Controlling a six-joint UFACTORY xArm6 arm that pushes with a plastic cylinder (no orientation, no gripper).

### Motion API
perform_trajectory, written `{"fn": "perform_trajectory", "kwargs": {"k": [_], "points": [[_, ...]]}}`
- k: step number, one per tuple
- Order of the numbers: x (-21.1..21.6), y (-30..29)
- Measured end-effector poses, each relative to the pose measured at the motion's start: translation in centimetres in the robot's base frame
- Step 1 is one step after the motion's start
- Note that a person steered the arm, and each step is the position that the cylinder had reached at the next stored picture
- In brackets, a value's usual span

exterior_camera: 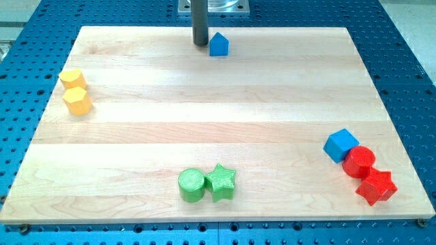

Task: Move the blue triangle into the blue cube

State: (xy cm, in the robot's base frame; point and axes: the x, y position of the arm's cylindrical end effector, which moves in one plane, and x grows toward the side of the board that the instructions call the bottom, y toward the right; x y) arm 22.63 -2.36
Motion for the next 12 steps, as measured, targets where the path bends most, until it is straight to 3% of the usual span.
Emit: {"fn": "perform_trajectory", "kwargs": {"k": [1, 2, 3, 4, 5, 6, 8, 11, 12], "points": [[7.3, 4.6], [17.7, 9.7], [17.6, 10.0], [15.0, 5.1], [10.1, 6.3], [15.2, 10.6], [13.6, 14.1], [24.4, 21.9], [25.3, 22.0]]}}
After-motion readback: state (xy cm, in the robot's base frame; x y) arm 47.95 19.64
